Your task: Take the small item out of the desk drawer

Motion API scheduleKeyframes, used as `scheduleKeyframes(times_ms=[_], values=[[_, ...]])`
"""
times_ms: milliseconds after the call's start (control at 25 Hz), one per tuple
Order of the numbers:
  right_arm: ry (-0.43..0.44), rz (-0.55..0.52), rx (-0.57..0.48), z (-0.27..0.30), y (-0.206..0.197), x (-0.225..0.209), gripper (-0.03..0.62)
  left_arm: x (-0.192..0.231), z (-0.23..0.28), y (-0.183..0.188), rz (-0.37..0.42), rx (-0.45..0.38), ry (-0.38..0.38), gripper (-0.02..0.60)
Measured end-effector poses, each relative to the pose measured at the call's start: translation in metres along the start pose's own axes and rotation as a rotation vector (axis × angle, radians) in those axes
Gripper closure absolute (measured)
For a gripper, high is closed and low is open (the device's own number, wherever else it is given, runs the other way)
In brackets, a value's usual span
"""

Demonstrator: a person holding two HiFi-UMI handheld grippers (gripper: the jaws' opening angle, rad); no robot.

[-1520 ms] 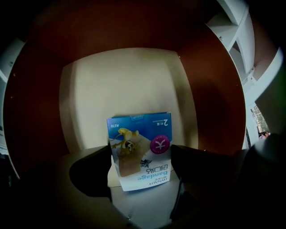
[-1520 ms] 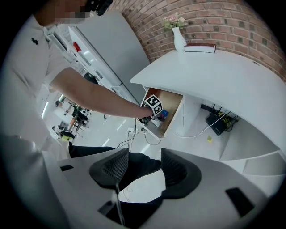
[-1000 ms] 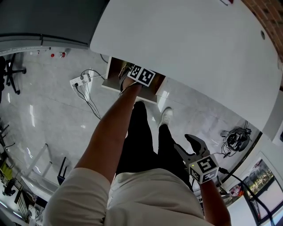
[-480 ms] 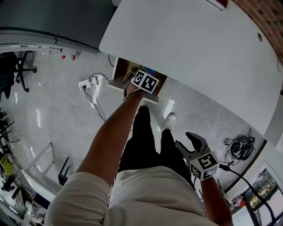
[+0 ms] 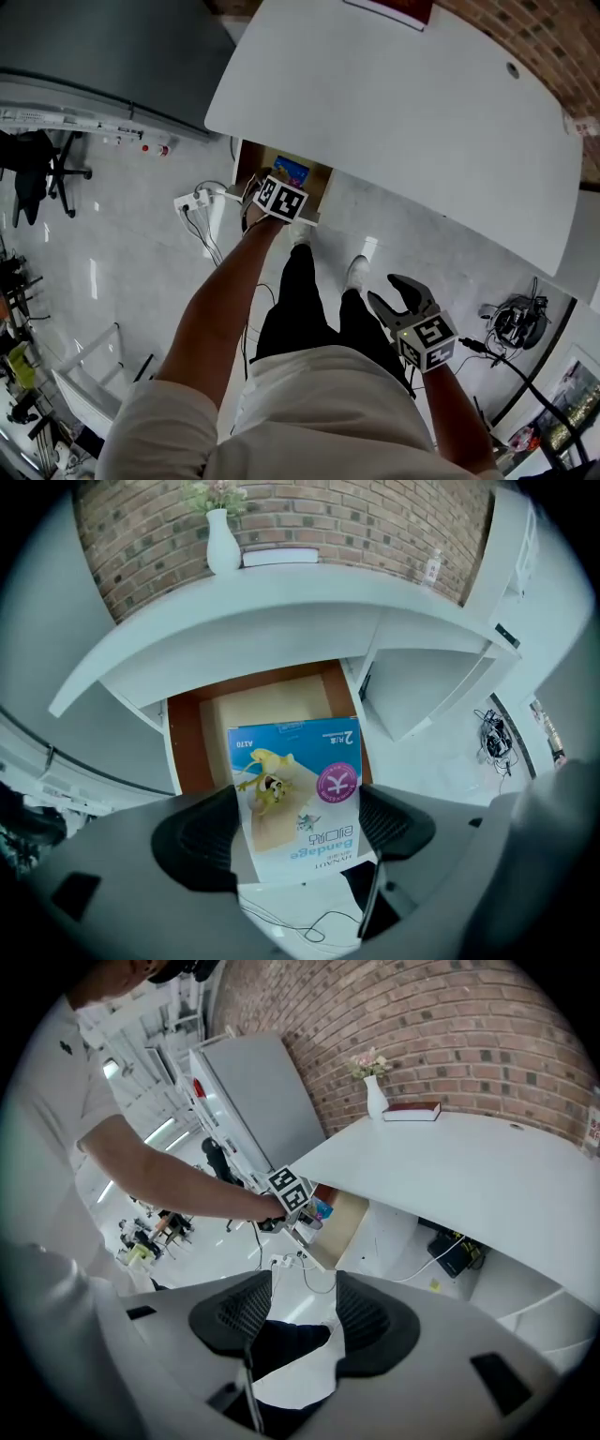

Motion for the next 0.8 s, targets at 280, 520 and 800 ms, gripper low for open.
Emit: scheduleKeyframes(times_ms=[280,520,800], values=[[0.010,-0.027,-0.073,-0.048,0.000,-0.003,0.425,-0.041,-0.072,-0.014,-0.047,-0.034,-0.030,0.183],[0.005,-0.106,-0.121,-0.093,-0.004,-0.016,0.542,-0.090,-0.140,-0.010,-0.039,-0.112,-0.058,0.183],[0.008,-0.178,-0.156,-0.148,-0.015,-0.029,0.560,-0.153,-0.219,0.003,-0.030,-0.221,-0.090,0.183]])
Point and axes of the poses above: the fingertips, and each gripper's own axes: z forward along the fingers, x to its left, y out of its top, the point moved 3 cm from there along -z, backward along the fingers
